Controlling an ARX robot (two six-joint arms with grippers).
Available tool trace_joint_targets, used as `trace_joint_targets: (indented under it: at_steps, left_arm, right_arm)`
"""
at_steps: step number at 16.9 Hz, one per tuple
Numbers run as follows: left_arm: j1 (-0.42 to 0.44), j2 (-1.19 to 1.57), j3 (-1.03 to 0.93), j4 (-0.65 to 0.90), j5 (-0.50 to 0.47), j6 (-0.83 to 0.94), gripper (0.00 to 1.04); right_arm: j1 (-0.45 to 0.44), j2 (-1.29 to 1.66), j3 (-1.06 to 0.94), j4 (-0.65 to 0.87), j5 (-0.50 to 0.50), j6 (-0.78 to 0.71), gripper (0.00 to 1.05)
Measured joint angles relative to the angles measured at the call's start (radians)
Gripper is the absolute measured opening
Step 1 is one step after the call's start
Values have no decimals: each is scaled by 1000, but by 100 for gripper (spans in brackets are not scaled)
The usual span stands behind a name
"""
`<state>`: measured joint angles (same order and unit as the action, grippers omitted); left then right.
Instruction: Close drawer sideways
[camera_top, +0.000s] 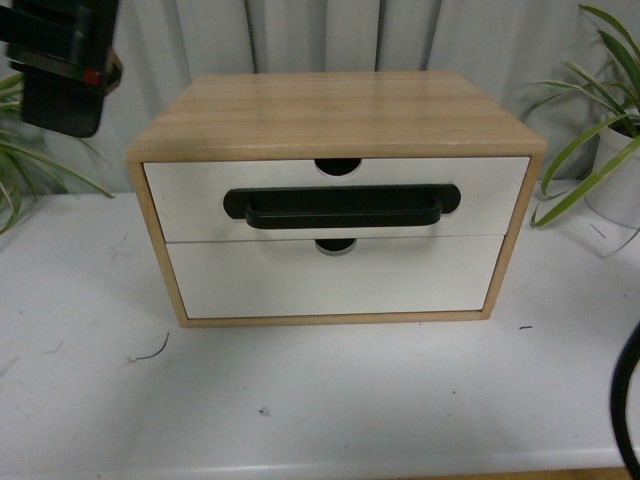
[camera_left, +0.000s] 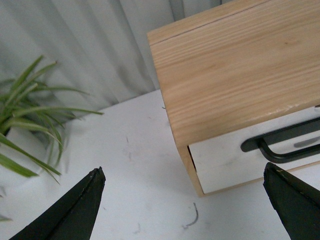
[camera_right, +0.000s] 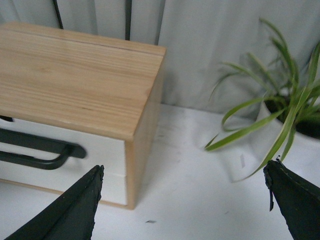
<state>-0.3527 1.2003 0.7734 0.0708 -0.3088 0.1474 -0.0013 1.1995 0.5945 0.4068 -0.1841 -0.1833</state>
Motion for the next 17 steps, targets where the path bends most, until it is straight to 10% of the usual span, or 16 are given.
trace_joint_targets:
  at_steps: [9, 10, 13, 17]
  left_arm:
    - [157, -108, -143, -6, 66, -187, 98]
    - [176, -116, -238, 276, 122, -175, 87]
    - [256, -251, -455, 561, 197, -165, 51]
    - [350, -402, -604, 543, 302, -164, 2]
  right_arm:
    - [-31, -89, -106, 17, 58, 318, 98]
    - [-22, -83, -106, 35, 90, 321, 98]
    - [-4, -202, -282, 243, 181, 211, 63]
    - [-4, -841, -451, -229, 182, 190, 8]
